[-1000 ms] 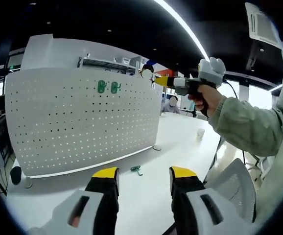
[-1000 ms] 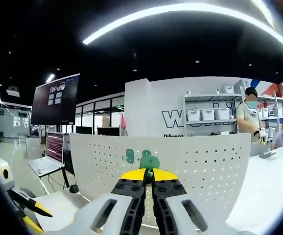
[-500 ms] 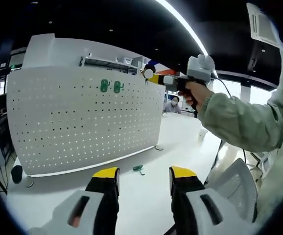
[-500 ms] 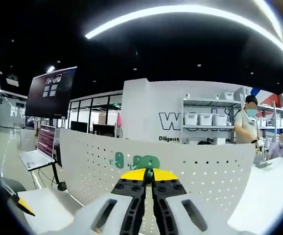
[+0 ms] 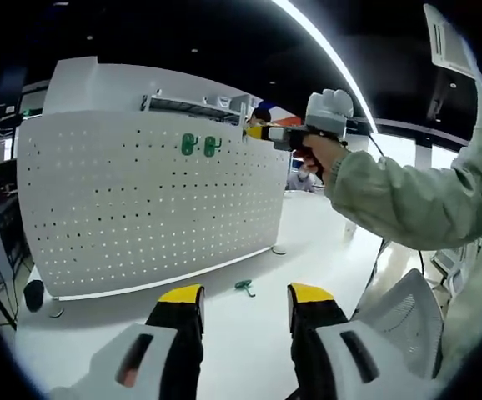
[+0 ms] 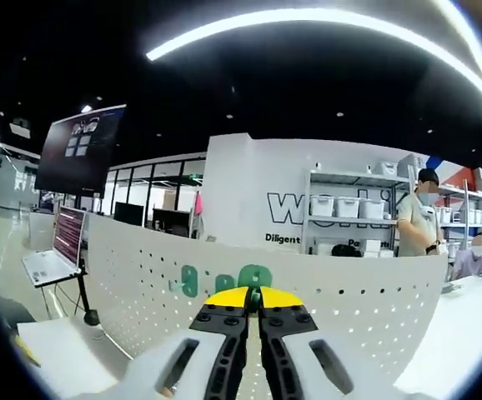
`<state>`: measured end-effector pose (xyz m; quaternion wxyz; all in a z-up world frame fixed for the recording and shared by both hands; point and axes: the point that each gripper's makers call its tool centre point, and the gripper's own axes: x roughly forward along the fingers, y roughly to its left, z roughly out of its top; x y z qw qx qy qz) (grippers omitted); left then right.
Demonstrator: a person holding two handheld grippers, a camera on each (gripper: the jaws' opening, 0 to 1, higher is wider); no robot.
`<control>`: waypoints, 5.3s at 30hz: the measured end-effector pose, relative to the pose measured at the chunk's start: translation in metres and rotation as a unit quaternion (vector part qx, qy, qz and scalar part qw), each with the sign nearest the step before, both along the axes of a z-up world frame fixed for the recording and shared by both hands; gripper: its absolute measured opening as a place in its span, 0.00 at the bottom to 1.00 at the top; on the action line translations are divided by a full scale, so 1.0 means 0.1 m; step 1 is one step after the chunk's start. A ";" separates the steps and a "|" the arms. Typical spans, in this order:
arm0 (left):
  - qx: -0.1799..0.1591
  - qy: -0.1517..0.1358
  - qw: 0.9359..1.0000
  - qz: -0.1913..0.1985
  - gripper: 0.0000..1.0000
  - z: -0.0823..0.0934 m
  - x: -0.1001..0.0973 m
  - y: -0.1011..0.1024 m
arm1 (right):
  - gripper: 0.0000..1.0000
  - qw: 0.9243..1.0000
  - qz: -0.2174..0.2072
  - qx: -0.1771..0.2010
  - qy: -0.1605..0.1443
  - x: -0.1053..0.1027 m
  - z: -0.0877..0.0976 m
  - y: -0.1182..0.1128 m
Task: Insert the hook assembly into the mounting plate slot until the hook locks in place.
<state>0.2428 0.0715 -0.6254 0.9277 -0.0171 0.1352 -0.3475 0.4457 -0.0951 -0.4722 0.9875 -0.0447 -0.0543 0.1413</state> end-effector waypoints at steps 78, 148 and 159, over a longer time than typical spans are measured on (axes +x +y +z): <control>-0.013 0.002 1.000 0.011 0.41 -0.01 0.11 0.13 | 0.02 0.996 -0.063 -0.028 0.048 0.55 -0.48 -0.07; -0.007 -0.020 1.000 -0.016 0.40 0.17 -0.16 -0.12 | 0.31 0.978 0.049 0.011 0.202 -1.29 -1.70 0.06; -0.006 -0.026 0.999 -0.027 0.40 0.22 -0.25 -0.18 | 0.31 0.975 0.051 0.019 0.214 -1.59 -1.76 0.05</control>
